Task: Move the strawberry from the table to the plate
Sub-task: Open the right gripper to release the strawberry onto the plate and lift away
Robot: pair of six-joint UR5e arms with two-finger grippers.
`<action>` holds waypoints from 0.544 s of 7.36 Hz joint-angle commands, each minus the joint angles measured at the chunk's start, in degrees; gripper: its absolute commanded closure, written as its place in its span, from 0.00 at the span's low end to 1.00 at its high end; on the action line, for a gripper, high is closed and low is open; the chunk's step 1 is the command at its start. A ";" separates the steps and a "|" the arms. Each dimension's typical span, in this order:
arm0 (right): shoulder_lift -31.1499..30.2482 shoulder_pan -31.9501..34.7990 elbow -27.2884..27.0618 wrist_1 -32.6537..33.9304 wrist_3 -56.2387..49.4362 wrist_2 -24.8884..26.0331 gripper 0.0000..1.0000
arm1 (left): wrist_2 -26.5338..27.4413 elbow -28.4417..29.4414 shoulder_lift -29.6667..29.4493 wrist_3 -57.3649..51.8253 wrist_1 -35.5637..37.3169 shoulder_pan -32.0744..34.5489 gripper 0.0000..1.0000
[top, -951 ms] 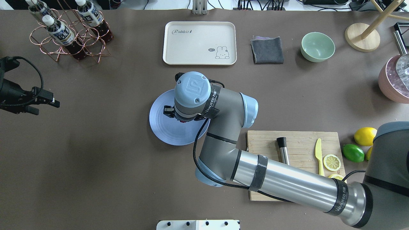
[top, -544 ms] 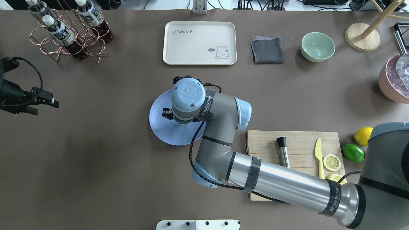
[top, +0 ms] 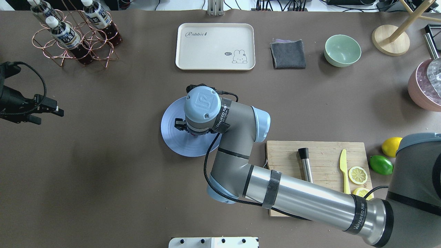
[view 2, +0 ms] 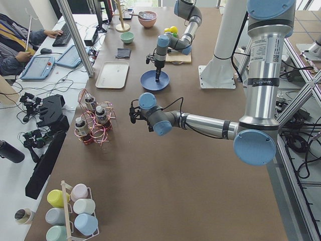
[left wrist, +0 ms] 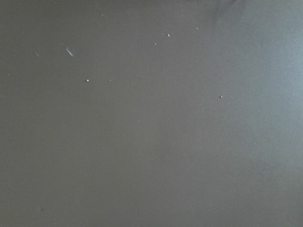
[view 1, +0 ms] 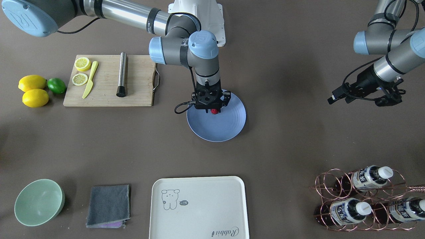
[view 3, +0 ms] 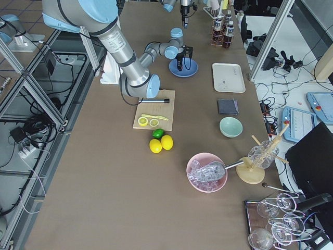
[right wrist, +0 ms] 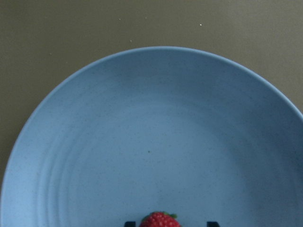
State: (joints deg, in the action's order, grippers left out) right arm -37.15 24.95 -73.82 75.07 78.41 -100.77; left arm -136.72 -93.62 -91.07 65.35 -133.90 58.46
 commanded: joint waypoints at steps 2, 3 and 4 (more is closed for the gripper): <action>-2.91 5.87 -10.76 7.93 -1.58 -5.19 0.00 | -0.13 -0.59 -0.16 -4.31 0.40 4.02 0.03; -8.50 8.95 -19.78 12.60 -7.43 -7.31 0.00 | -0.13 0.10 0.01 -9.57 0.75 6.04 0.03; -14.90 14.03 -26.75 14.39 -13.57 -11.16 0.00 | -1.43 -0.68 0.02 -15.98 5.97 10.49 0.03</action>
State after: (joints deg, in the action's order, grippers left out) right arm -45.07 33.59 -91.42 85.78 71.59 -107.89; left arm -137.17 -93.91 -91.12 56.39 -132.02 64.64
